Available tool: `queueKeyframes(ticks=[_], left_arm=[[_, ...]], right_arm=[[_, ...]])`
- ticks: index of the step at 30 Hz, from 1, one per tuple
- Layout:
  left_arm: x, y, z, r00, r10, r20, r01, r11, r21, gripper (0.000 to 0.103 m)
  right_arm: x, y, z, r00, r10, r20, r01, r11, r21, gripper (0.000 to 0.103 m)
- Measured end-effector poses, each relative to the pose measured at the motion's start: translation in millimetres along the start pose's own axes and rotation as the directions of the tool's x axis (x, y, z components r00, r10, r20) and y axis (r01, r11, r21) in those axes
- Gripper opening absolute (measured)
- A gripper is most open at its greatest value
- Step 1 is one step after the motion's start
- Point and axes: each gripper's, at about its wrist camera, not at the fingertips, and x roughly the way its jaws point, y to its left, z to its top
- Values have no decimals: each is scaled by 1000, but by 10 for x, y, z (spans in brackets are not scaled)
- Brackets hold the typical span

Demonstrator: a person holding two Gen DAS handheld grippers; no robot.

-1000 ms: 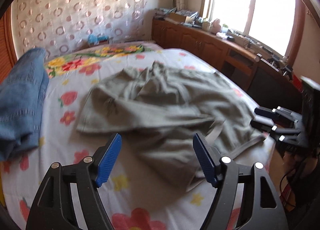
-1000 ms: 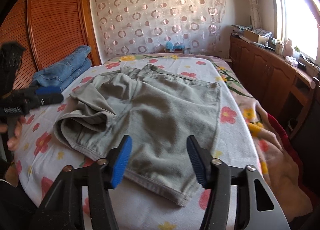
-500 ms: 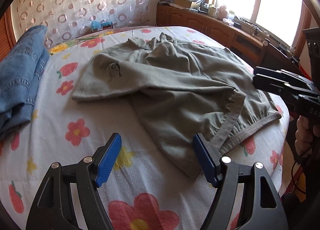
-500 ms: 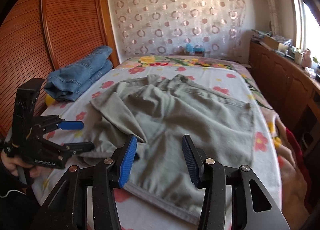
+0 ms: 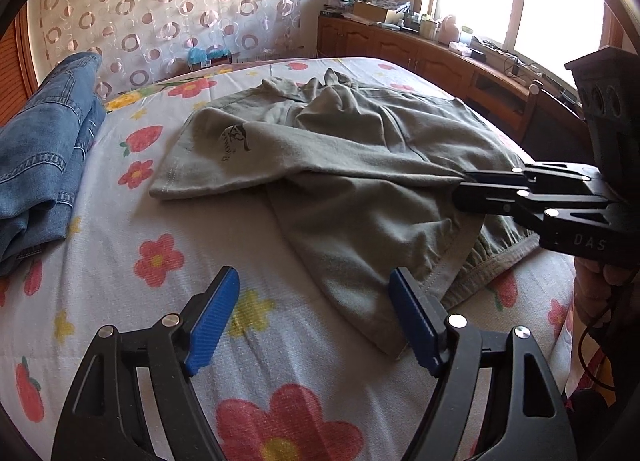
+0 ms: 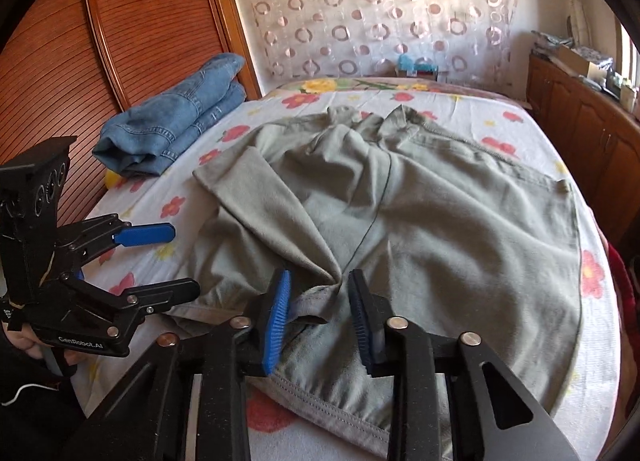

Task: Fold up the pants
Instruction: 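Grasp the edge of the shorts' leg with the right gripper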

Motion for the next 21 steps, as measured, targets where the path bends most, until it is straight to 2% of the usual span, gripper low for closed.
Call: queueKeyframes(ticks=[3,6,9,14,21], left_arm=[[-15,30,3,1000,-10,3,10,1000,-13,78],[-80,83,15,999,-6,32,7,999,-37,78],[-203,102,34,997,4,80,0,999,-48,78],[-331,83,85,994,3,112,2,999,-50,78],[-412,-36,156,991,-12,137,15,1000,-23,78]], right_arm=[[31,109,51,1000,19,9,-19,1000,-13,12],[-58,182,93,998,27,55,-26,999,-31,8],[-242,227,124,992,25,120,-19,999,-49,7],[-593,279,179,975,-1,222,18,997,-76,7],[-855,241,61,957,-43,287,65,996,-68,7]])
